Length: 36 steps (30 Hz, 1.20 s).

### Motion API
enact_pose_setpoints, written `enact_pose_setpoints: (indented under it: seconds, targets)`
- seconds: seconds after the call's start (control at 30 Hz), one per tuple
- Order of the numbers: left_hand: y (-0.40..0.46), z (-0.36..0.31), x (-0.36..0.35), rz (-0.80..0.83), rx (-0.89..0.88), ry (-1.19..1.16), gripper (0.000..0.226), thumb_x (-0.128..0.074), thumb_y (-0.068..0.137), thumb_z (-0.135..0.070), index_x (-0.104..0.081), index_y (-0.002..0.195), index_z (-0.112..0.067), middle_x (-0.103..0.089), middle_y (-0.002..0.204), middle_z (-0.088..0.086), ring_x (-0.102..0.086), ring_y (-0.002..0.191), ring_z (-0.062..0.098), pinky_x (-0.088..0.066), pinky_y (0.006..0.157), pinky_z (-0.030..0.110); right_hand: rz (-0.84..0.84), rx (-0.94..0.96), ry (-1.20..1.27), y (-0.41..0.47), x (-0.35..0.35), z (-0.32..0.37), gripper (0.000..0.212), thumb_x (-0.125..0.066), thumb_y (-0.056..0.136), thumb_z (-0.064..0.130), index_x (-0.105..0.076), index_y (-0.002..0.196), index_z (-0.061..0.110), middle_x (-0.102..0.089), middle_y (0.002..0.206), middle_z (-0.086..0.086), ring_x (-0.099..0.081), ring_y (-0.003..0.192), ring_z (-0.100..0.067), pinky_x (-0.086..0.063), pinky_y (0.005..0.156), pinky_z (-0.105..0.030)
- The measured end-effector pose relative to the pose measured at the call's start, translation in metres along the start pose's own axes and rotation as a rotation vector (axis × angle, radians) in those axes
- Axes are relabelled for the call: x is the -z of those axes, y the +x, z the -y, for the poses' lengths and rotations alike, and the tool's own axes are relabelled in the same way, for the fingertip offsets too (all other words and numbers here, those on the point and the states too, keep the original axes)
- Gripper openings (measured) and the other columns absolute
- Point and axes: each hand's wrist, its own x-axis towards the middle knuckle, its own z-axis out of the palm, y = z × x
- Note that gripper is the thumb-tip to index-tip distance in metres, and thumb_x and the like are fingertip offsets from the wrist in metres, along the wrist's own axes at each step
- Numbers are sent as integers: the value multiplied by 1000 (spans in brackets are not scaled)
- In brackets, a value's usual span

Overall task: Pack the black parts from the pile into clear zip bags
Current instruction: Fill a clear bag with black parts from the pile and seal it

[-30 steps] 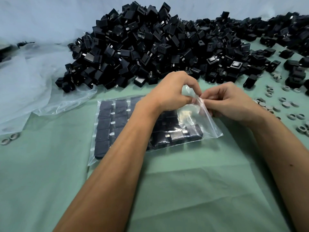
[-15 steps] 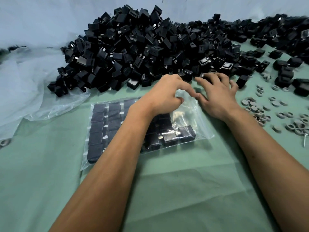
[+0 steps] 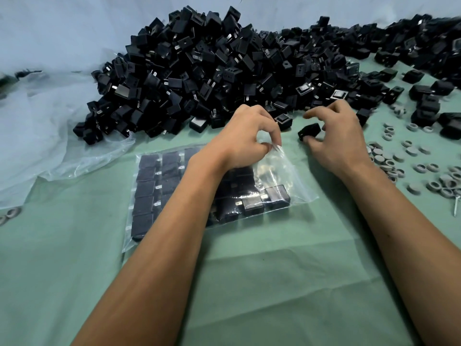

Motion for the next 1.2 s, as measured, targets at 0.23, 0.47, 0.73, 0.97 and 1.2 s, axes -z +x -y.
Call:
enact_pose_setpoints:
  seconds: [0.23,0.47,0.73,0.97,1.2]
  targets:
    - [-2,-1,3,-20,8,-16,22,-74,85,-13,-78,90,-34,-59,120,-6,-42,123,17,-32,98,27,212,106,82,-3,11,-1,35,-82,86,16,-73,121,18,-68,114,-4,-63,100,-24,-52,96,-41]
    - [0,0,2,-84,-4,-16,17,-78,82,-19,-80,93,-32,-58,123,-4,-43,122,18,-40,103,32,300,224,323,-12,15,16,27,-86,82,17,-77,107,15,-70,96,-3,-64,77,-19,-58,74,-38]
    - [-1,-1,6,-158,-24,-57,14,-80,80,-17,-81,89,-27,-60,122,-2,-47,122,18,-43,105,39,610,153,773,-17,14,23,42,-94,70,15,-71,102,1,-75,99,-22,-70,88,-40,-54,87,-63]
    - [-1,1,9,-163,-23,-108,14,-81,79,-16,-81,89,-27,-63,118,-4,-52,118,10,-46,101,36,711,156,851,-16,14,23,29,-74,86,13,-74,112,-1,-77,106,-20,-74,92,-20,-61,84,-29]
    - [-3,0,12,-126,6,-158,16,-81,80,-17,-80,92,-28,-61,121,-4,-54,120,10,-50,98,36,715,178,809,-19,13,29,16,-80,85,4,-77,101,4,-78,96,-13,-75,86,-24,-60,82,-28]
